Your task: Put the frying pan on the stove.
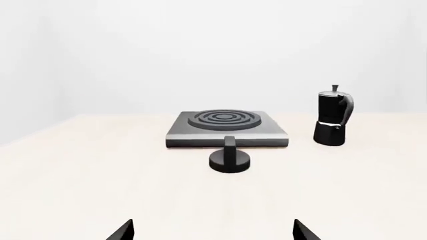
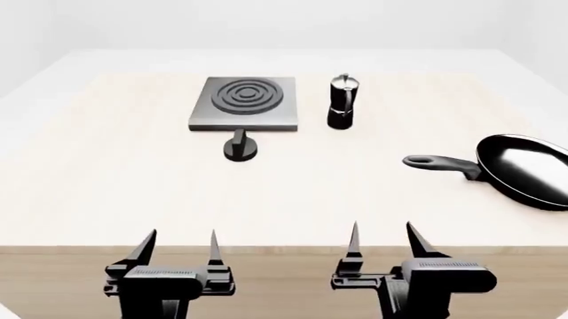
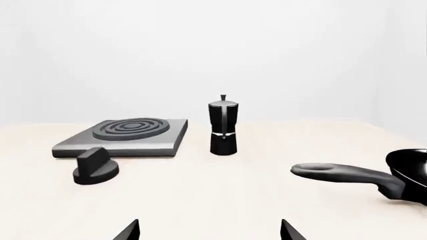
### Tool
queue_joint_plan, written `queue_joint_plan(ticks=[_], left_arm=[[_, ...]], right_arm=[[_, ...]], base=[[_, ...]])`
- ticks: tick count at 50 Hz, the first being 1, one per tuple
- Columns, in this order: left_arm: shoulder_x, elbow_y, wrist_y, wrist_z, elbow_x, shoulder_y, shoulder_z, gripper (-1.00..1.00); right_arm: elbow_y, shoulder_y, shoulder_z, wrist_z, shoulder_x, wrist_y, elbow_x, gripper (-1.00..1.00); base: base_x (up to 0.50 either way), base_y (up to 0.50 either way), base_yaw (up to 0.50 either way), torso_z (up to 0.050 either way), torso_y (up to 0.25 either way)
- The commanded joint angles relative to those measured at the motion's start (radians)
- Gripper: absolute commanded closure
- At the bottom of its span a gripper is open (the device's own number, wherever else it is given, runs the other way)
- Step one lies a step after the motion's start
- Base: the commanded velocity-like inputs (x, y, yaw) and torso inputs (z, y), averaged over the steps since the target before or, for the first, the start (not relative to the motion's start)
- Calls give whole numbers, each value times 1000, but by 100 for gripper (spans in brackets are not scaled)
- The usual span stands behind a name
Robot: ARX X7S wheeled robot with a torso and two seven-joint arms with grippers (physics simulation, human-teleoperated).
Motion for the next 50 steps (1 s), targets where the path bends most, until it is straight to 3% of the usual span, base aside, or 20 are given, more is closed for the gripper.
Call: queue_joint_plan(ticks=[1,50], left_arm=[[-25,86,-11,-23,-17,28,16,-100],[-88,131,11,-76,-94,54,37,-100]], right_arm=[[-105,-20,-20,26,27,31,16,-100],[-131,-19,-64,77,79,41,81,-100]], base=[[238,0,0,0,0],[298,0,0,0,0]])
